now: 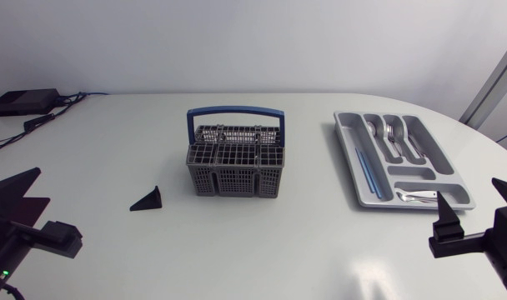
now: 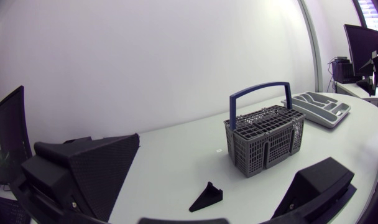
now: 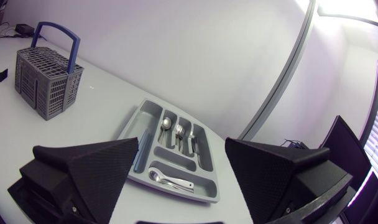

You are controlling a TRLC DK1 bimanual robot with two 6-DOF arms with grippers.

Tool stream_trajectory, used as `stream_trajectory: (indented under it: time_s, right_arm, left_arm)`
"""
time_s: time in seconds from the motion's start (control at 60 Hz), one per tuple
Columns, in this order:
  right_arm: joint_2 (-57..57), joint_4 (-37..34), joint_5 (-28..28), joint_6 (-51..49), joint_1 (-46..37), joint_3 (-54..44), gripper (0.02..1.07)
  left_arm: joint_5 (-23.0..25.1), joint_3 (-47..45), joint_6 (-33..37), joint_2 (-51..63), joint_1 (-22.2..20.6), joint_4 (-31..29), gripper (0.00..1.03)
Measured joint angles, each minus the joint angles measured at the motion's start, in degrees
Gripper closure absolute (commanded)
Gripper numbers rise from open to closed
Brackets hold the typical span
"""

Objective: Unload the cutlery basket into the drawer organizer.

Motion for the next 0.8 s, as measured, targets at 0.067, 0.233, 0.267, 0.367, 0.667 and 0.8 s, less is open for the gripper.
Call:
stream_trajectory:
  time_s: [0.067,0.233,0.267,0.367,0.667,0.8]
  right_arm:
    - [0.0,0.0,0.0,0.0,-0.02,0.0,0.07]
    - [0.0,0.55,0.0,0.0,-0.02,-0.24,0.07]
    - [0.0,0.83,0.0,0.0,0.0,-0.48,0.07]
    - [0.0,2.19,0.0,0.0,-0.02,-1.38,0.07]
    - [0.0,3.93,0.02,-0.44,0.0,-3.41,0.07]
    - [0.0,3.89,0.17,-1.9,0.42,-4.28,0.07]
  left_arm:
    - [0.02,0.0,-0.31,0.0,0.0,0.0,0.04]
    - [0.02,0.0,-0.98,0.0,0.0,0.0,0.04]
    - [0.0,0.0,-1.27,0.0,0.0,0.0,0.04]
    - [0.02,0.0,-1.51,0.0,0.0,0.0,0.04]
    - [0.02,-0.31,-1.86,0.0,0.0,0.0,0.04]
    - [0.02,-1.22,-1.84,0.0,-0.09,0.0,0.04]
